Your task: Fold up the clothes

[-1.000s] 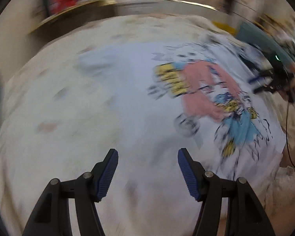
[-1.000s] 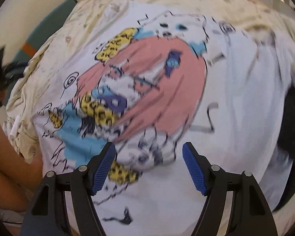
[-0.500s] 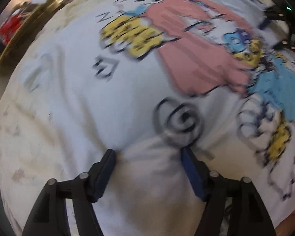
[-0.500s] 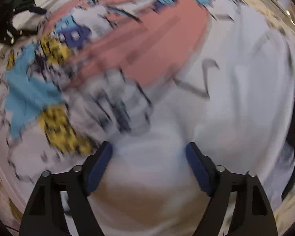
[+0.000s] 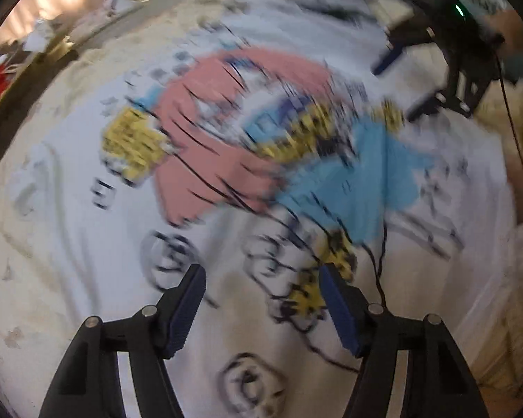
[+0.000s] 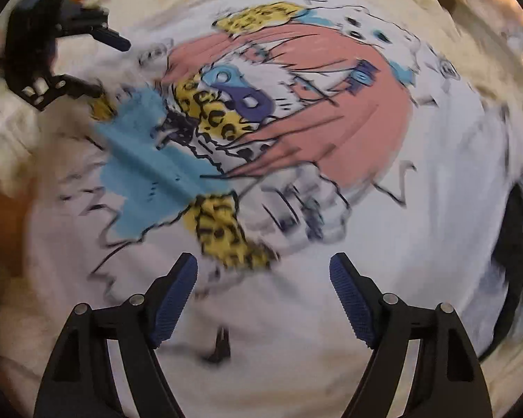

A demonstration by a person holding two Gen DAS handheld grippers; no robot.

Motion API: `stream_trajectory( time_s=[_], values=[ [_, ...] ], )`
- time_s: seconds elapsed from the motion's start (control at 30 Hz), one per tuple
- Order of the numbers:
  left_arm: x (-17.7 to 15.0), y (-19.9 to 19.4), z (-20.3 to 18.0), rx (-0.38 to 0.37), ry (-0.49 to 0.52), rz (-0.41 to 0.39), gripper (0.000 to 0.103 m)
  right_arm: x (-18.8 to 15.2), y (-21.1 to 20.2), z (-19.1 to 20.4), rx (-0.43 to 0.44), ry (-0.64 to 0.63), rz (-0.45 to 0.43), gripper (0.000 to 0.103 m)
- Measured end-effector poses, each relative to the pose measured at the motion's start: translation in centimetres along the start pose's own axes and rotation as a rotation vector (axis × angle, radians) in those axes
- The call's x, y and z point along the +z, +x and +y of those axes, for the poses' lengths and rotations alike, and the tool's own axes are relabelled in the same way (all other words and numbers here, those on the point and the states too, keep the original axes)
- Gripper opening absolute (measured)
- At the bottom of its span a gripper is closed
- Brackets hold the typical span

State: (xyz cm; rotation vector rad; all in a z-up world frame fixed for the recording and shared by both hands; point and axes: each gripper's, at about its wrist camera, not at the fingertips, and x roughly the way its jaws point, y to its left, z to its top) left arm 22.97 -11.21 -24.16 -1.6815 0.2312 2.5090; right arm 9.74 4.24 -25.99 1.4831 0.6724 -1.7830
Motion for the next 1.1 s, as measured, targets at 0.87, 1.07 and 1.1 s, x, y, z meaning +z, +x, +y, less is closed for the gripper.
stream_trajectory(
  time_s=[0.87,1.07,1.1],
  values=[
    [-2.0,-0.4,-0.1,-0.179,-0.067,-0.003,0.064,1.3,1.2,1.5,0.067,-0.066,0.055,0.083],
    [-3.2,1.1,-1.1,-0.152,-0.034,0.002,0.066,-2.9,4.9,1.0,-0.009,-0.063,0.142,0.086],
    [-3.4,0.9,-1.3,-0.153,-0.016,0.020,0.067,-3.9,4.8,0.2,0.001,-0.048,0.180,0.086]
  ],
)
